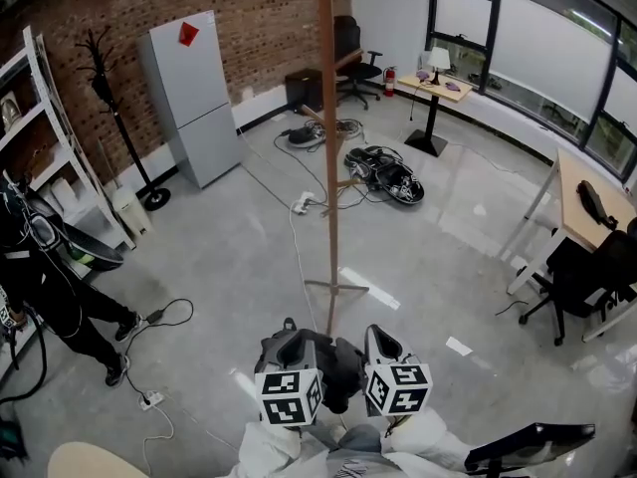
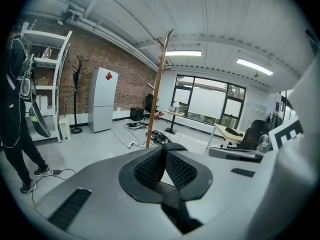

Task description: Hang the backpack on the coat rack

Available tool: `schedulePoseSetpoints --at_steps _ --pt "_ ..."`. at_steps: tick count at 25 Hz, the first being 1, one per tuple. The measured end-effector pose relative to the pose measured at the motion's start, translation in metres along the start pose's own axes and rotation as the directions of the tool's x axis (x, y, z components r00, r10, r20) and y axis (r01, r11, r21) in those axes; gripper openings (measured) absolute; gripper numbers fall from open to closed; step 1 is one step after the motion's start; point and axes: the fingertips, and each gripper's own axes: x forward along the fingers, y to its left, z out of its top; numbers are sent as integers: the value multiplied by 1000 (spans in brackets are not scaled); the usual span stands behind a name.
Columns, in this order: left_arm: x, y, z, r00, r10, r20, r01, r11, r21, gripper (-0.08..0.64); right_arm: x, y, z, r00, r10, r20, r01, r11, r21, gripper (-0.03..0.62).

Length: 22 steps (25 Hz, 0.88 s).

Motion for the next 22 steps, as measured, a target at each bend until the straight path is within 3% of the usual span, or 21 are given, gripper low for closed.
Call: schedulePoseSetpoints --at_steps 7,22 --pt "11 -2 18 1000 -4 31 3 1000 17 18 9 -7 6 1000 1 9 -1 999 44 12" --pt "43 18 29 1000 2 25 -3 1000 11 18 44 -15 10 1000 -17 -3 17 999 37 12"
